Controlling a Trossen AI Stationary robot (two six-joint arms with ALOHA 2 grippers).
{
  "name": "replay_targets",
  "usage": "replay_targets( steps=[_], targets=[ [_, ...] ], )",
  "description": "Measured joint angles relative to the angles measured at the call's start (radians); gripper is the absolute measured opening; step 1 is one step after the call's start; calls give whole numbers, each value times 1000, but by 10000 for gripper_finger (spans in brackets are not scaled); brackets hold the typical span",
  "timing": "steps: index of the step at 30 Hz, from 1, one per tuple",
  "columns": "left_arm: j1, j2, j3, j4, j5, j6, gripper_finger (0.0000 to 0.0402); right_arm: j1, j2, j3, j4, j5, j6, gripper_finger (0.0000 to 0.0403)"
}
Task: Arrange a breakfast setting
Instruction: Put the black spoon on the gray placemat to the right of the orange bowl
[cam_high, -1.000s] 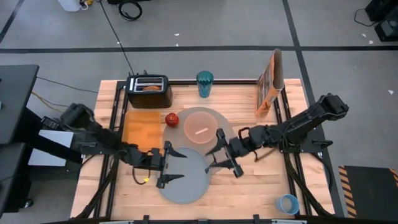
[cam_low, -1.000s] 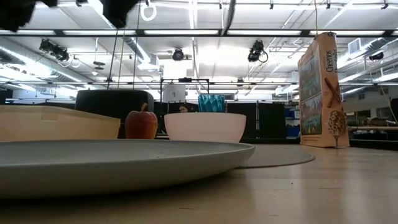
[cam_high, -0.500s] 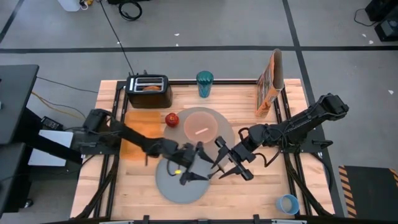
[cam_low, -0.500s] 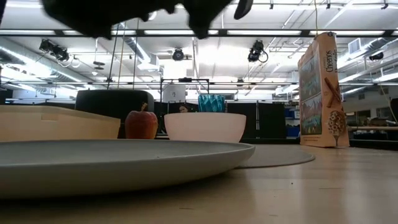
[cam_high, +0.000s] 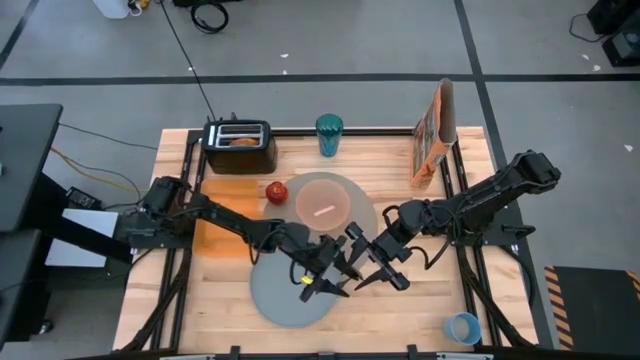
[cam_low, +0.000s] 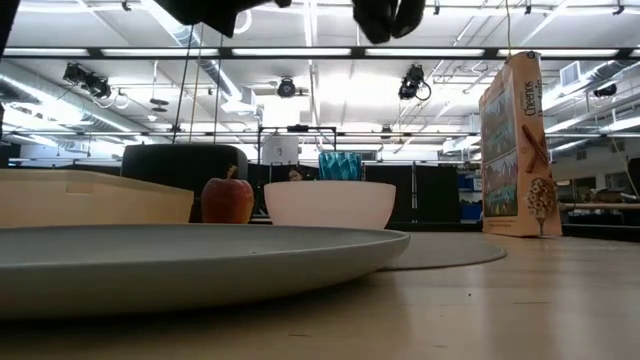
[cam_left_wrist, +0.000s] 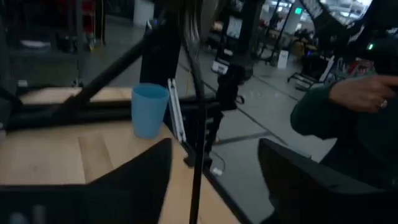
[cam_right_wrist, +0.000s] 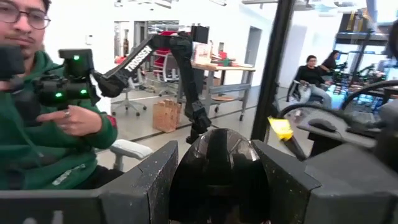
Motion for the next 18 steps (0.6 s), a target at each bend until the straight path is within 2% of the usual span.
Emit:
replay_targets(
  steps=[7, 11, 18],
  targets=[
    [0, 0, 5, -6, -2, -76, 93, 0, 0, 0, -13, -32, -3, 201],
    [1, 0, 5, -6, 1, -47, 24, 1, 0, 0, -16, -37, -2, 202],
    [5, 0, 5, -5, 0, -45, 15, 1, 0, 0, -17, -7, 107, 235]
  ],
)
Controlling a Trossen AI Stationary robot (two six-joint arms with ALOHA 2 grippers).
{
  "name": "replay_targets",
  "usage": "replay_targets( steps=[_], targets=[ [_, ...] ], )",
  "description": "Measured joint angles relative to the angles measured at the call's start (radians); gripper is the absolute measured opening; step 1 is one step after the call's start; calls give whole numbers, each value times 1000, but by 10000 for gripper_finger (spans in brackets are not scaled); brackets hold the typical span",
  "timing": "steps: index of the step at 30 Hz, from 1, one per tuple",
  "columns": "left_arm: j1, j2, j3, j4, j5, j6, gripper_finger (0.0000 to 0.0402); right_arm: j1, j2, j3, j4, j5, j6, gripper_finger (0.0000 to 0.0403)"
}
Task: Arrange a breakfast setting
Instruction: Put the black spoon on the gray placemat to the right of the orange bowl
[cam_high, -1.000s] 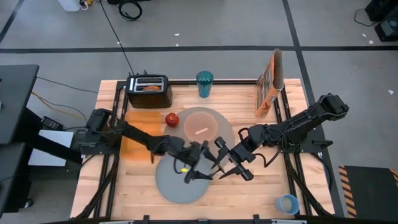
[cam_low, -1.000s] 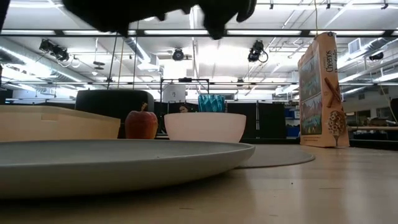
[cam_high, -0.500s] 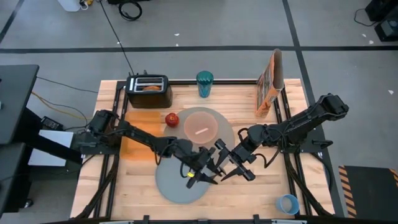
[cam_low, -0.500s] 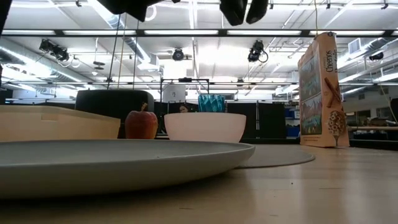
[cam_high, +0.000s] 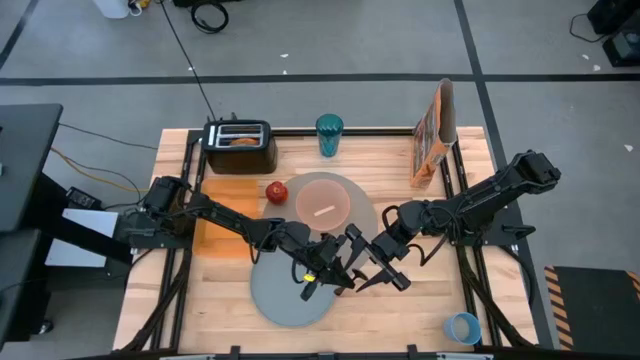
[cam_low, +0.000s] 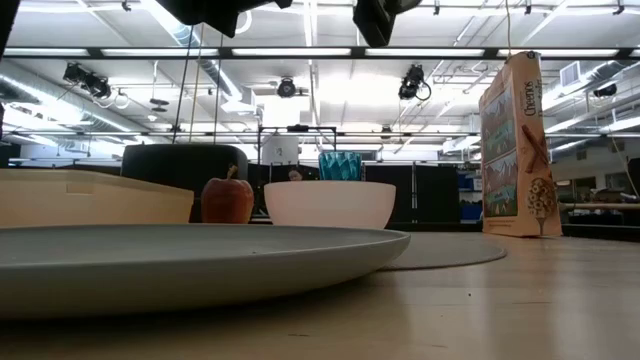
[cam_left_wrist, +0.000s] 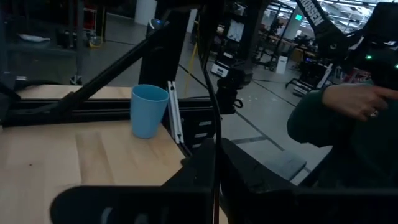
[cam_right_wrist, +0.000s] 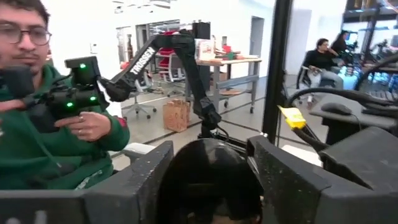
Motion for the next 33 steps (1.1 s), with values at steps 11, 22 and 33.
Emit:
replay_targets(
  steps=[11, 22, 33],
  targets=[
    [-10, -185, -2, -345, -217, 12, 14, 9, -233, 0, -116, 187, -97, 311],
    [-70, -461, 0, -434, -828, 105, 14, 34, -417, -34, -425, 481, -72, 271],
    [-55, -383, 0, -194, -834, 102, 14, 34, -138, -140, -65, 659, -14, 221]
  ],
)
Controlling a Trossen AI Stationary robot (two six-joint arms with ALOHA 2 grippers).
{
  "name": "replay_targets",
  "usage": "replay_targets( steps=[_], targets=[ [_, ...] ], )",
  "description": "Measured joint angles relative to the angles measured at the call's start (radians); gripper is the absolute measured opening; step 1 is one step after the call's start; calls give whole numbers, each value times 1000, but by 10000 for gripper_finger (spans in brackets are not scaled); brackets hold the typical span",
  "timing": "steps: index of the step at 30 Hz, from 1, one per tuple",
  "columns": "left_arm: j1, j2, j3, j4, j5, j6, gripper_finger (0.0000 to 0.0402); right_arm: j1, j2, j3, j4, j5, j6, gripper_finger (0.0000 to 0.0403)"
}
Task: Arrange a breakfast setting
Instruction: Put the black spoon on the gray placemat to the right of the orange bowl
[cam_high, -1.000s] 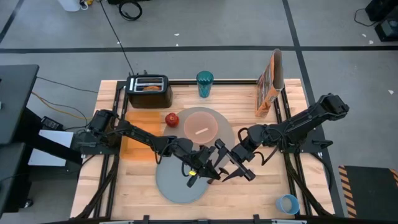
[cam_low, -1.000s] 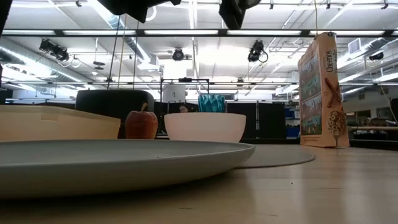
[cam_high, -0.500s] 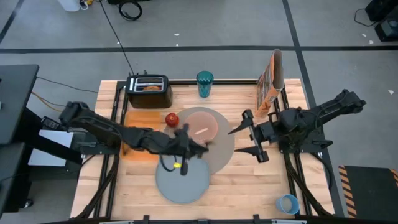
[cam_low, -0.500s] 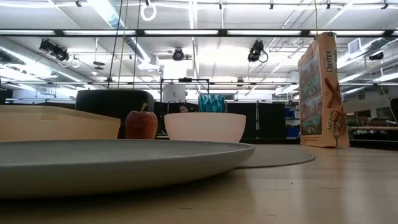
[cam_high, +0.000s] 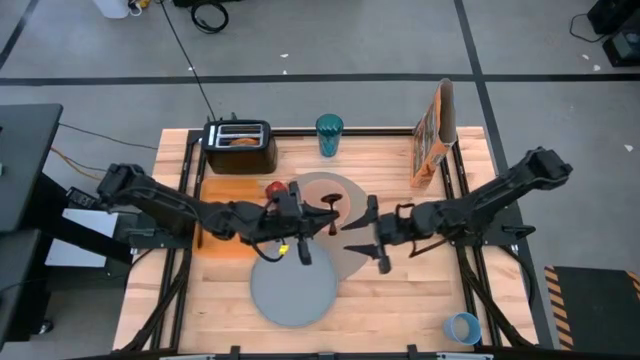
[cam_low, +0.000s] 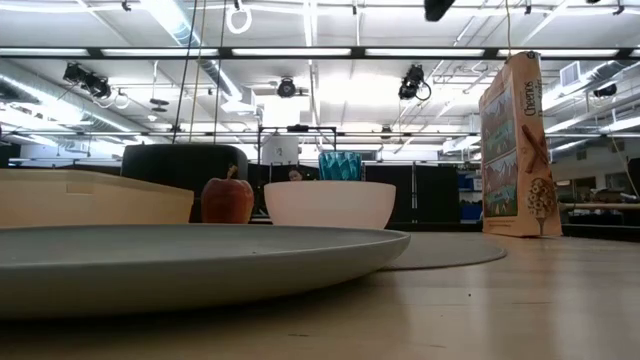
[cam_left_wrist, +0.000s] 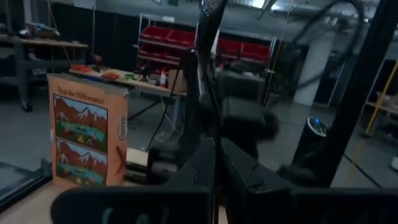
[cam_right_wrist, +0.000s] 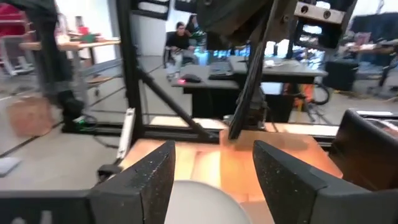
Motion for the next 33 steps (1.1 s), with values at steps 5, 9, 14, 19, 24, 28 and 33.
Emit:
replay_targets(
  steps=[5, 9, 14, 19, 24, 28, 33],
  targets=[
    [-8, 43, 0, 84, 0, 67, 14, 0, 96, 31, 148, 46, -14, 189],
    [-15, 46, 0, 117, 2, 83, 14, 0, 107, 37, 180, 46, 0, 152],
    [-18, 46, 0, 135, 2, 85, 15, 0, 106, 38, 180, 46, 5, 102],
    [-17, 54, 0, 144, 2, 86, 15, -3, 106, 38, 179, 31, 36, 55],
    [-13, 54, 0, 146, 7, 105, 16, -8, 106, 38, 178, 30, 98, 13],
    [-14, 54, 0, 145, 6, 150, 16, -10, 106, 38, 174, 31, 121, 14],
    [-14, 54, 0, 134, 2, 156, 37, -10, 106, 38, 171, 39, 121, 13]
  ],
)
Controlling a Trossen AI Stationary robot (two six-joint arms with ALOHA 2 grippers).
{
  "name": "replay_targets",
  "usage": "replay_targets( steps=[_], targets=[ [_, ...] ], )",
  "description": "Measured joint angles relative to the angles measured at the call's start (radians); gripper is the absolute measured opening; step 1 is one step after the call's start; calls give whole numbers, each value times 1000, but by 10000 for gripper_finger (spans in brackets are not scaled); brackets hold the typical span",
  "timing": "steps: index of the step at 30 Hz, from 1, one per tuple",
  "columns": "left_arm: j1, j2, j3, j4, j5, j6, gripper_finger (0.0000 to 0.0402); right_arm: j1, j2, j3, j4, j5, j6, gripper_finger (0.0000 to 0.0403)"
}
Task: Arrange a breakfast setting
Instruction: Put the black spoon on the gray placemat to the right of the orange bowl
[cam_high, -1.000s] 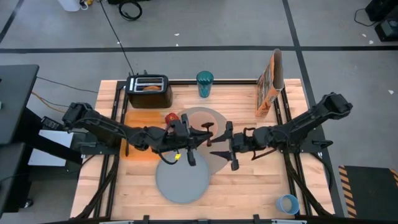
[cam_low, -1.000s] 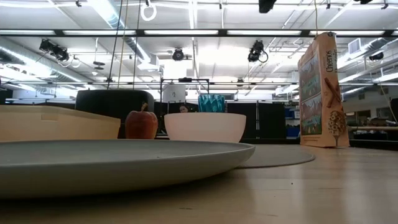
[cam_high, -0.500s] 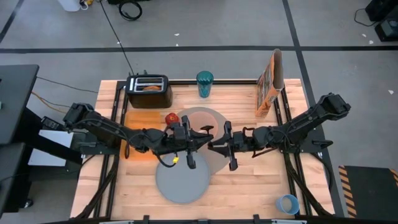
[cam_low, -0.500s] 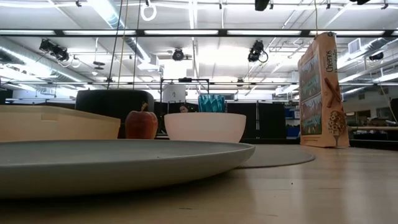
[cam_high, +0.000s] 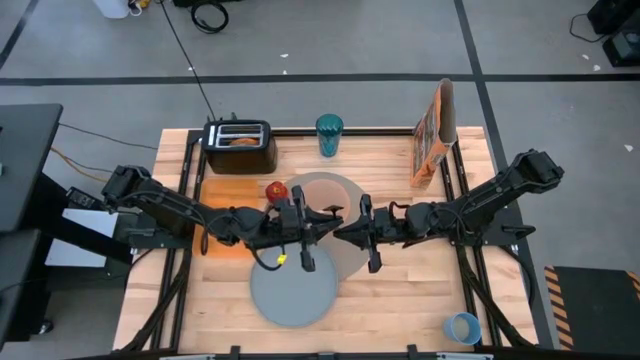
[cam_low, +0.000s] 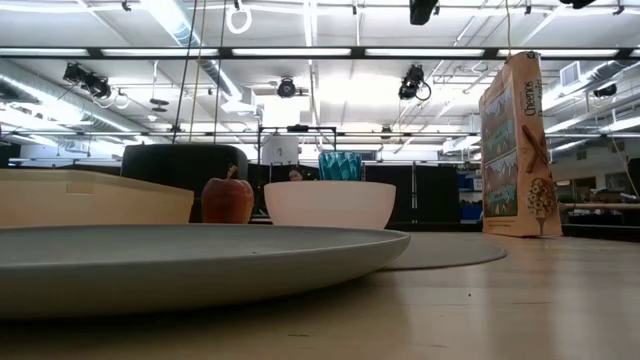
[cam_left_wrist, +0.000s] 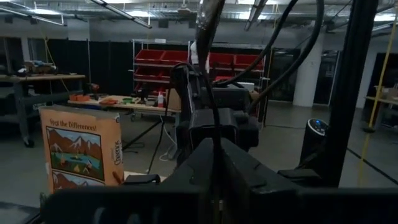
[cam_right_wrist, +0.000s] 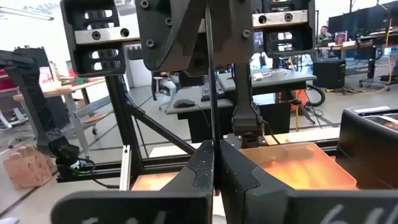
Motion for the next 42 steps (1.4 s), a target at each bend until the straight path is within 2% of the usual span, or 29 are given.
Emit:
replay_targets(
  steps=[3, 10, 15, 20, 24, 27, 34, 42],
  targets=[
    [0, 0, 0, -5, -2, -6, 81, 2, 0, 0, 0, -1, 0, 13],
    [1, -61, 0, -103, -16, 103, 227, 13, -39, 0, -4, 14, 33, 13],
    [-18, -200, 0, -328, -56, 123, 296, 36, -114, 0, -118, 98, 70, 13],
    [-68, -358, 0, -662, -243, 65, 306, 59, -174, 0, -331, 185, 350, 13],
    [-118, -448, 0, -878, -384, -13, 296, 76, -171, 0, -495, 237, 659, 13],
    [-141, -482, 0, -1010, -449, -89, 291, 72, -148, 0, -622, 241, 892, 15],
    [-146, -471, 0, -1233, -469, -272, 291, 67, -118, -1, -838, 265, 1344, 13],
    [-154, -409, 0, -1333, -470, -326, 291, 68, -116, -1, -1162, 239, 1800, 13]
  ],
)
